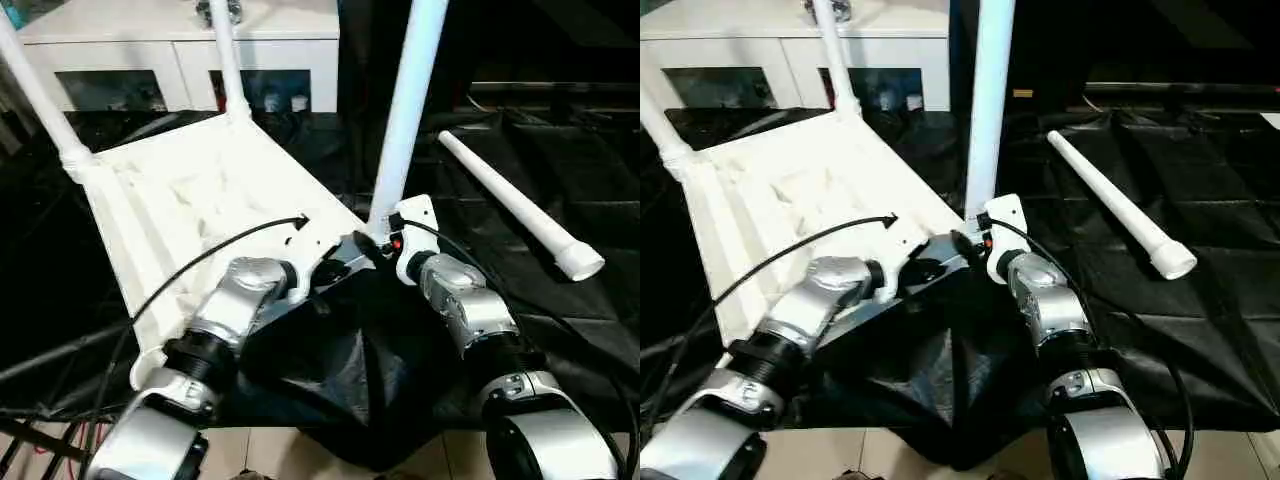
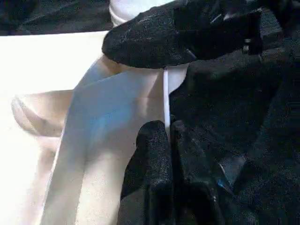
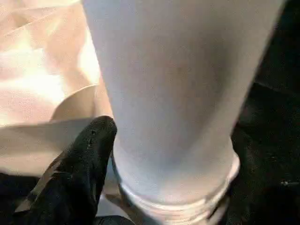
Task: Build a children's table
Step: Rotate leg to tighten
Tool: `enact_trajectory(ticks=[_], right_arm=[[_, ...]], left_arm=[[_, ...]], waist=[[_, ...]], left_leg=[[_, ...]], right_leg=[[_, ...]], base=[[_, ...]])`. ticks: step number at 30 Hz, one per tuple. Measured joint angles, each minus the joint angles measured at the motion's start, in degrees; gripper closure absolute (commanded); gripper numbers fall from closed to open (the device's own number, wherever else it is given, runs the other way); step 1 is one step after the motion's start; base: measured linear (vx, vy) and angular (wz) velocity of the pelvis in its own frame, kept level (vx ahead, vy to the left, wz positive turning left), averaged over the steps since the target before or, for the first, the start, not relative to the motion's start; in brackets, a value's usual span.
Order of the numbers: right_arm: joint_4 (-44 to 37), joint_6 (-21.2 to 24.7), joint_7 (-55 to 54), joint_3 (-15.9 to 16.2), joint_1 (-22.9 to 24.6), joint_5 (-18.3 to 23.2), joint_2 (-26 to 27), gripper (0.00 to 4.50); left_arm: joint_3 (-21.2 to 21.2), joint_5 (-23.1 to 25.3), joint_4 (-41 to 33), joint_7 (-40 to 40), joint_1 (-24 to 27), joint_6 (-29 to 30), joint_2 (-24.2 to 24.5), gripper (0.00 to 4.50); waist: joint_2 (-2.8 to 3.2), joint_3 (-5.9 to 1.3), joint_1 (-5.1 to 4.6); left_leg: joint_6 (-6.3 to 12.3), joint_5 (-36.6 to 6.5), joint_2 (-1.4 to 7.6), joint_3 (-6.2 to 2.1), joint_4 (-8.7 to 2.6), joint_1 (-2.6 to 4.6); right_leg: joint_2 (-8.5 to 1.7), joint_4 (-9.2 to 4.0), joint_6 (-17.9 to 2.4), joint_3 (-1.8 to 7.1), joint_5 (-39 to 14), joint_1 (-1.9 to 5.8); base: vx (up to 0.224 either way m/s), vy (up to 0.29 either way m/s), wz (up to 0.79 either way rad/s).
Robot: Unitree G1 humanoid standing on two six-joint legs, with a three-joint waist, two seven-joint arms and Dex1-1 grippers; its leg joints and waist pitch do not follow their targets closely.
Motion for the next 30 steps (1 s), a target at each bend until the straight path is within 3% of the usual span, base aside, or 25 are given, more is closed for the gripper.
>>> enact_trajectory(ticks=[4,13,16,22,30], right_arm=[[-4.7,-0.4,12.3,3.9,3.1,0.5,-4.8,0.69],[-15.7,2.2,35.0,9.0,8.7,4.5,-14.5,0.69],[-17.6,2.4,37.7,10.1,9.3,4.8,-15.1,0.69],[-19.7,3.1,38.2,10.5,10.7,4.8,-15.5,1.23],[-19.5,3.9,33.6,9.7,10.9,4.0,-13.7,1.66]], left_arm=[[-0.9,-1.5,-4.0,-6.9,2.7,-1.0,3.6,4.50],[-2.9,-4.6,-8.5,-20.6,5.8,-3.2,9.7,4.50],[-3.1,-4.8,-9.3,-23.3,5.9,-3.2,11.1,4.50],[-3.8,-4.8,-9.3,-25.2,5.9,-3.5,11.9,4.50],[-3.0,-4.3,-8.5,-22.9,5.9,-3.6,11.2,4.50]], waist=[[0.12,0.07,0.82],[0.21,0.13,3.19],[0.21,0.13,3.44],[0.21,0.12,3.44],[0.18,0.10,3.22]], left_leg=[[0.03,0.0,0.02,-0.01,-0.03,-0.11],[0.04,0.0,0.03,0.09,0.05,-0.14],[0.04,0.0,0.03,0.15,0.05,-0.13],[0.04,0.0,-0.01,0.30,0.05,-0.14],[0.05,0.0,0.00,0.30,0.06,-0.11]], right_leg=[[-0.02,-0.11,0.0,-0.11,0.0,-0.01],[-0.19,-0.08,0.0,-0.23,0.0,0.06],[-0.33,0.01,0.0,-0.32,0.0,0.06],[-0.55,0.03,0.0,-0.43,0.0,0.10],[-0.57,0.07,0.0,-0.49,0.0,0.11]], base=[[0.000,0.000,0.00],[0.000,0.000,0.00],[0.000,0.000,0.00],[0.000,0.000,0.00],[0.000,0.000,0.00]])
